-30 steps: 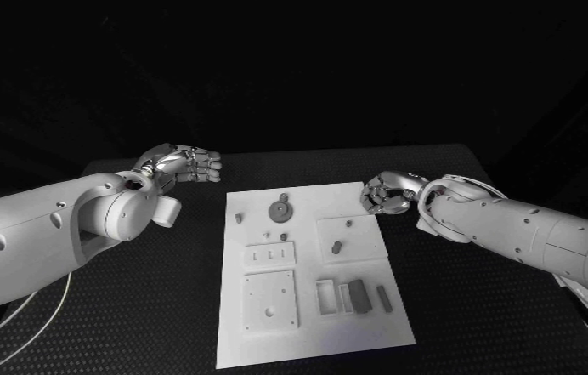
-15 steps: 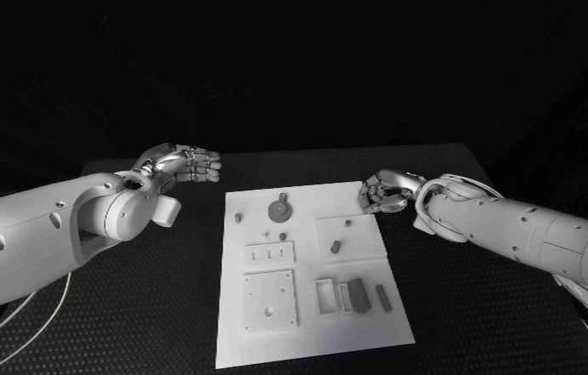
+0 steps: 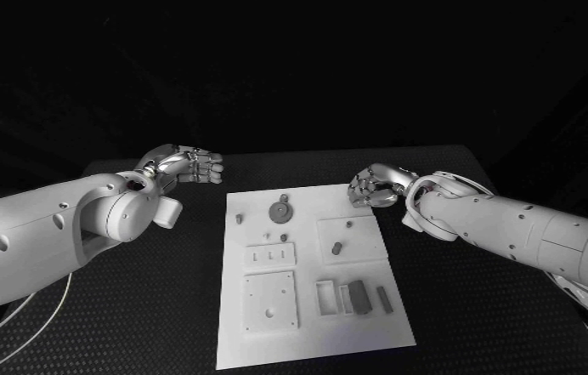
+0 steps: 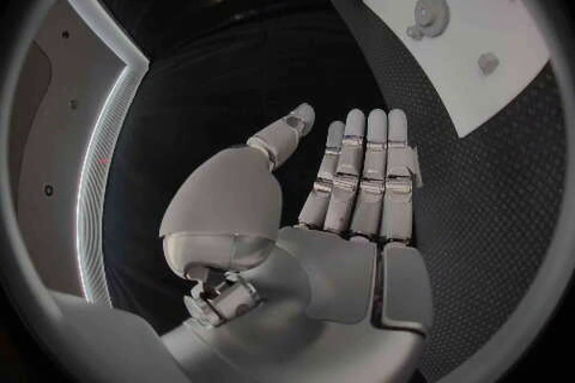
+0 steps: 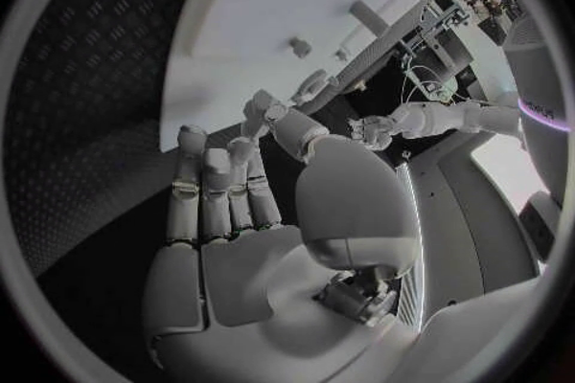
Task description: Assemble the parts on the task board
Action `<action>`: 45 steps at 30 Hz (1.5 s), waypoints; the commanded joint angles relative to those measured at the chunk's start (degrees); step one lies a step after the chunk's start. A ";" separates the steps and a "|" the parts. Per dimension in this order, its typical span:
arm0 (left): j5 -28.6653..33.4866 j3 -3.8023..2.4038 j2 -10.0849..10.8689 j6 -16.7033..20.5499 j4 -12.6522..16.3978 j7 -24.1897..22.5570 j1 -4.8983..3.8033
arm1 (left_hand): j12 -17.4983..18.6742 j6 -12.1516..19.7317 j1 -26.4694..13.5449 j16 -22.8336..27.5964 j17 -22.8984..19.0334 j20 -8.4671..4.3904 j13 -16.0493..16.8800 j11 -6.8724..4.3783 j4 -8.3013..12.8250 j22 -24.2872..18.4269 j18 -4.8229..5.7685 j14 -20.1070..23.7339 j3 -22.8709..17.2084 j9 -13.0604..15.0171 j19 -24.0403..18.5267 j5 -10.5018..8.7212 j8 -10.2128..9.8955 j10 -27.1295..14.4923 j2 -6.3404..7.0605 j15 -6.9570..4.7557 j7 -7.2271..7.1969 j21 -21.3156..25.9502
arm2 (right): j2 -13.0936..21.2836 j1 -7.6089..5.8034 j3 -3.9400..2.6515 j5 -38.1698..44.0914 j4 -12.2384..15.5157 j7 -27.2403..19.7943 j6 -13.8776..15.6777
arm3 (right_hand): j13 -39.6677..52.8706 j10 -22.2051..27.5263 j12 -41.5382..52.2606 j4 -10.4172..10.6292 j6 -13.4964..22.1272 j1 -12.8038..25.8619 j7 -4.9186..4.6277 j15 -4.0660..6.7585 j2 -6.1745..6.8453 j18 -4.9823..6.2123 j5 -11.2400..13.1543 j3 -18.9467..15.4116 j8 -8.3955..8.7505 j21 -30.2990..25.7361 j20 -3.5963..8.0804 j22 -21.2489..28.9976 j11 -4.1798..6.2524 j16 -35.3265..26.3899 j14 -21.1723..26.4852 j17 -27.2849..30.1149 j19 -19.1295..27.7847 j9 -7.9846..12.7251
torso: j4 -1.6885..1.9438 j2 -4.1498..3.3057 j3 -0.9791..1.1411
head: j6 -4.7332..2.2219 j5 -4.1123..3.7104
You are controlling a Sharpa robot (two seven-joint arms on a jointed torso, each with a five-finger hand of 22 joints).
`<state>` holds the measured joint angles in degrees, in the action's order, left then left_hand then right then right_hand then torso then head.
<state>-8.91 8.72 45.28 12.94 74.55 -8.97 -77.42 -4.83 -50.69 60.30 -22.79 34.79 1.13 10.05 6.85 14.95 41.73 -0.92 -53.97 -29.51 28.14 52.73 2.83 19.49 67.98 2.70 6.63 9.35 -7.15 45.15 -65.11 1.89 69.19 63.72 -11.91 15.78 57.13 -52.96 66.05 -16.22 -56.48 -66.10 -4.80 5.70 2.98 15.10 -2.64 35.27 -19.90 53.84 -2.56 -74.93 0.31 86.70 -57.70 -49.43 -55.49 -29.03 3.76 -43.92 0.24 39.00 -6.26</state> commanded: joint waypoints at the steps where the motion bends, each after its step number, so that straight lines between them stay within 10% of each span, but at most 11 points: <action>1: -3.43 -0.04 -0.12 -1.10 0.49 1.22 -0.07 | -0.36 -0.78 -0.10 -0.26 0.36 -0.21 0.22 -0.19 -0.37 0.20 -1.25 -0.65 0.24 0.09 0.64 0.12 0.32 0.79 -0.52 -0.16 -0.32 -0.08 | -0.18 -0.97 -0.07 0.13 2.52 5.83 2.38 | -0.10 -0.51 0.22 -0.41 -2.22 -0.38 -0.93 0.05 -0.51 -0.10 -0.24 0.05 -2.50 0.34 0.16 -1.12 -0.11 0.25 -0.43 -0.09 -0.40 -3.18 | -0.06 0.05 -0.04 | -0.26 0.18; 16: -8.00 -0.05 -3.49 1.53 4.73 13.66 -0.10 | -2.06 -1.64 -5.89 -1.34 2.89 -1.50 2.29 -2.20 -4.26 1.38 -1.07 -3.83 2.44 -0.52 2.41 -0.01 -0.41 5.20 2.08 -1.61 -0.55 -0.93 | -3.77 -4.02 -0.08 10.15 14.40 19.40 1.07 | -0.16 -1.48 0.49 -0.52 -2.91 -0.49 -0.55 0.52 0.40 -0.10 -0.25 0.10 -2.68 0.98 0.79 -1.12 0.31 0.64 -1.42 -0.11 -1.13 -3.63 | -0.81 1.31 -0.44 | -1.28 1.86; 24: -9.74 0.27 -5.75 2.35 5.88 16.87 -0.07 | -10.55 -1.82 -9.11 -8.82 10.12 -4.35 10.76 -5.53 -6.58 4.68 -1.61 -10.36 4.65 -0.91 7.92 0.06 -1.11 12.56 3.68 -5.80 -1.75 -4.92 | -6.28 -4.07 -0.07 14.57 17.64 22.15 2.80 | -0.16 -1.72 0.57 -0.45 -3.13 -0.24 -0.49 0.59 0.72 -0.10 -0.24 0.05 -2.67 1.14 0.91 -1.12 0.39 0.75 -1.68 -0.12 -1.25 -3.71 | -1.06 1.99 -0.72 | -1.29 3.25; 25: -9.80 0.56 -6.04 2.57 5.92 17.24 -0.07 | -17.47 -2.24 -9.10 -13.95 15.18 -5.63 18.36 -5.91 -6.77 7.37 -0.94 -6.98 5.51 -1.18 7.26 0.49 -1.58 7.39 3.80 -6.65 -2.01 -6.43 | -6.57 -4.07 -0.07 14.61 17.95 22.52 3.11 | -0.15 -1.75 0.60 -0.45 -3.17 -0.20 -0.48 0.59 0.74 -0.10 -0.24 0.07 -2.66 1.17 0.93 -1.12 0.40 0.79 -1.71 -0.13 -1.27 -3.72 | -1.10 2.08 -0.72 | -1.23 3.40; 28: -10.31 1.05 -6.40 2.65 6.39 18.26 -0.07 | -26.59 -2.66 -9.14 -16.33 16.44 -6.75 27.84 -5.84 -7.74 10.14 0.04 -6.03 4.74 -1.32 6.40 -0.08 -2.04 1.07 3.50 -6.79 -2.03 -7.68 | -7.63 -4.06 -0.07 14.80 18.38 23.16 3.47 | -0.12 -1.81 0.64 -0.47 -3.24 -0.17 -0.46 0.61 0.82 -0.10 -0.24 0.09 -2.65 1.24 0.97 -1.13 0.42 0.86 -1.78 -0.16 -1.31 -3.73 | -1.03 2.26 -0.77 | -1.09 3.59; 45: -12.37 2.03 -6.75 0.53 8.20 20.80 -0.06 | -28.36 -4.58 -9.73 -16.71 15.88 -6.84 29.59 -6.19 -8.41 11.38 0.22 -5.84 4.33 -0.85 5.88 -0.03 -1.28 -0.36 3.34 -6.73 -2.44 -7.79 | -9.46 -4.03 -0.07 16.49 19.19 23.02 3.97 | -0.06 -2.00 0.78 -0.48 -3.46 -0.14 -0.37 0.69 1.05 -0.10 -0.25 0.22 -2.59 1.46 1.13 -1.14 0.51 1.05 -2.01 -0.23 -1.49 -3.79 | -1.06 2.27 -0.80 | -1.34 4.16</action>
<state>-20.29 10.79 38.66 14.44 82.52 11.17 -77.44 -32.96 -54.95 51.15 -39.26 50.75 -5.65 39.59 0.74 6.87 53.08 -1.64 -60.28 -25.23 27.20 58.86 2.99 17.92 67.98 6.09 -0.10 6.94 -14.69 35.86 -69.15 1.83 84.42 82.74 11.06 19.50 57.02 -54.58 66.54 -16.62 -57.45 -66.53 -3.83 6.32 3.80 15.09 -2.64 35.19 -19.90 55.03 -1.44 -74.93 0.72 87.39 -59.50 -49.58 -56.62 -29.03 2.73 -41.58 -0.55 37.72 -2.14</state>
